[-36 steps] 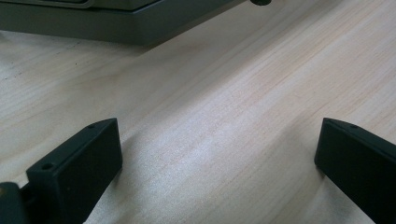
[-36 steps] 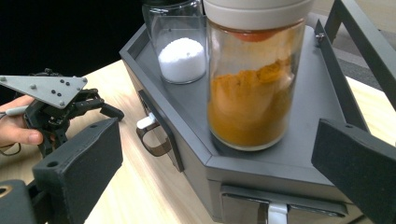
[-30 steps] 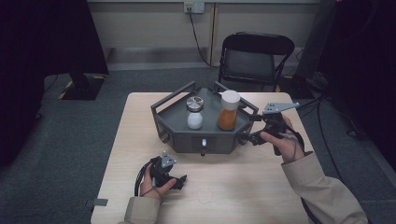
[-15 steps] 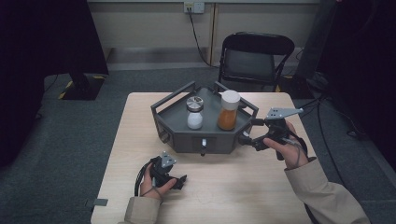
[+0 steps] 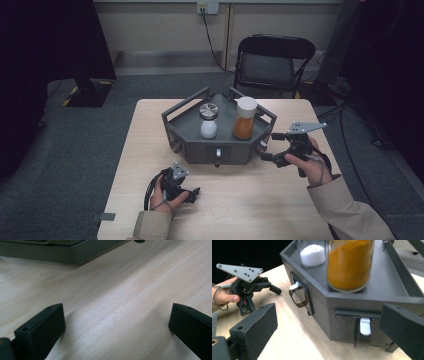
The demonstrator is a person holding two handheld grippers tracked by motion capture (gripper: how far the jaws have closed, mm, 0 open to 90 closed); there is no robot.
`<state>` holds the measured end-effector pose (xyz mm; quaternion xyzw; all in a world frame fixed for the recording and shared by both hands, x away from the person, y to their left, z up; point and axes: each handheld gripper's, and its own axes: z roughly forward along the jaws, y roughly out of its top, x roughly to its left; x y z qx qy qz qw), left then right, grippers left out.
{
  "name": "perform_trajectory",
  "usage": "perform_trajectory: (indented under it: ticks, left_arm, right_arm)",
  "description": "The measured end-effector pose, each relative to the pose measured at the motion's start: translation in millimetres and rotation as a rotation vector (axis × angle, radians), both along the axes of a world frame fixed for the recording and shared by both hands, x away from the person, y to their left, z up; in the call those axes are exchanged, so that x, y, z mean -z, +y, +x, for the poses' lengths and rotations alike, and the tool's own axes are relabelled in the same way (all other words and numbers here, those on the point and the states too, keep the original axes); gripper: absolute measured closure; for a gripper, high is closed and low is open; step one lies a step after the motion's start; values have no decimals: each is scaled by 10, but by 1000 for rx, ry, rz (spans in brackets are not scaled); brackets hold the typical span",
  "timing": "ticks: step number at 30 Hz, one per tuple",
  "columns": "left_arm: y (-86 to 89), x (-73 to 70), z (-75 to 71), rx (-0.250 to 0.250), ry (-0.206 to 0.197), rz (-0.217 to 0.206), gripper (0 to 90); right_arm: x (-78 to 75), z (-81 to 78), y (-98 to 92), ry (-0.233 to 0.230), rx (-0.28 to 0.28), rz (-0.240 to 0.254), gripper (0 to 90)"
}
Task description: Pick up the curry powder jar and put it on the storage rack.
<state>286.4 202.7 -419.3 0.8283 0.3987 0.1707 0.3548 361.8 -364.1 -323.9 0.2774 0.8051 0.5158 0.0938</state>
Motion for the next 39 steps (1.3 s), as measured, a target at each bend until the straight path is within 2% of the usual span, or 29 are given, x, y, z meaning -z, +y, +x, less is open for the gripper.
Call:
perform_trajectory:
  ticks: [9,39]
  left_arm:
    - [0,0,0,0,0,0,1]
    - [0,0,0,0,0,0,1]
  right_arm:
    - [144,-44,-88,11,1,17,10]
    - [545,-206,-241,34,5,29,10]
